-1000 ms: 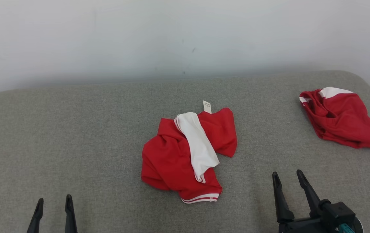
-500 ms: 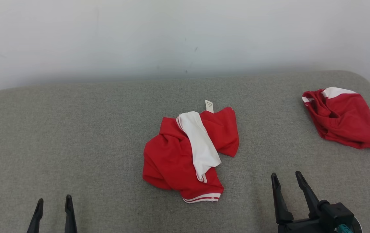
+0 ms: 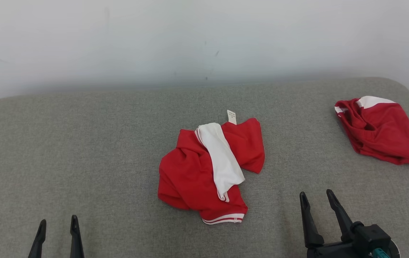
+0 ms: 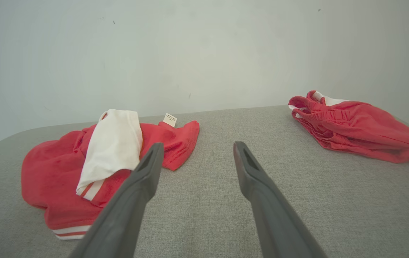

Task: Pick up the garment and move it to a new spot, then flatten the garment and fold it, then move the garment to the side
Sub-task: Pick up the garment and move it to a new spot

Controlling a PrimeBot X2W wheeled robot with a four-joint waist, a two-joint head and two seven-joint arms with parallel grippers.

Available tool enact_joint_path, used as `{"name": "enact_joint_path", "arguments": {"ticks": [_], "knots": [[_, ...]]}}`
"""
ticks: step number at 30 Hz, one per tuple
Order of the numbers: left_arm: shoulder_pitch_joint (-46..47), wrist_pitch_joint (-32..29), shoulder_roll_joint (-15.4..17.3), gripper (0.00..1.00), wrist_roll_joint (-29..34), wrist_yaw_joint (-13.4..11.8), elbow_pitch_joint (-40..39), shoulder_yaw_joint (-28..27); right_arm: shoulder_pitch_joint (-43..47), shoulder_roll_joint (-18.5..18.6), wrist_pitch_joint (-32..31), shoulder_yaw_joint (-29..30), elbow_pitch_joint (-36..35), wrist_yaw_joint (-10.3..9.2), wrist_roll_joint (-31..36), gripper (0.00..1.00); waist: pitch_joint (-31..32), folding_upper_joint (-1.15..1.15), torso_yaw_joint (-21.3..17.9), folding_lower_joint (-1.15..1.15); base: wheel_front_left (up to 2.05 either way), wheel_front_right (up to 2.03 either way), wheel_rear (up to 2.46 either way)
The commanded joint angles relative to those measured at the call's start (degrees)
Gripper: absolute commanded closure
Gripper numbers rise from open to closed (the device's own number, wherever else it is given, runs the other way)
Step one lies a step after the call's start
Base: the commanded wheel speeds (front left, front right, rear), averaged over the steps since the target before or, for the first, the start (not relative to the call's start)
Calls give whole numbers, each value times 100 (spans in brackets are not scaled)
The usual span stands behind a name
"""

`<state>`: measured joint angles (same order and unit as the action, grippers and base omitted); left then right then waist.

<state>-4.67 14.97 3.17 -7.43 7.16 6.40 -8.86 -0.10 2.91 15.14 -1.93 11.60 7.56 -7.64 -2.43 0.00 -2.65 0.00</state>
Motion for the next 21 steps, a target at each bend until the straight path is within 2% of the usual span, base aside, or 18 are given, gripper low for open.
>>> {"name": "enact_joint_path", "arguments": {"ticks": [1,21], "knots": [[37,19,-17,0,27,38,12,-10,-25,-5,9,-4,-7,-12,14,0,-3,0,1,0,0,0,0],[32,20,-31,0,-11,29,-22,-27,-40,-5,9,-7,17,-13,71,0,-13,0,-23,0,0,0,0]]}}
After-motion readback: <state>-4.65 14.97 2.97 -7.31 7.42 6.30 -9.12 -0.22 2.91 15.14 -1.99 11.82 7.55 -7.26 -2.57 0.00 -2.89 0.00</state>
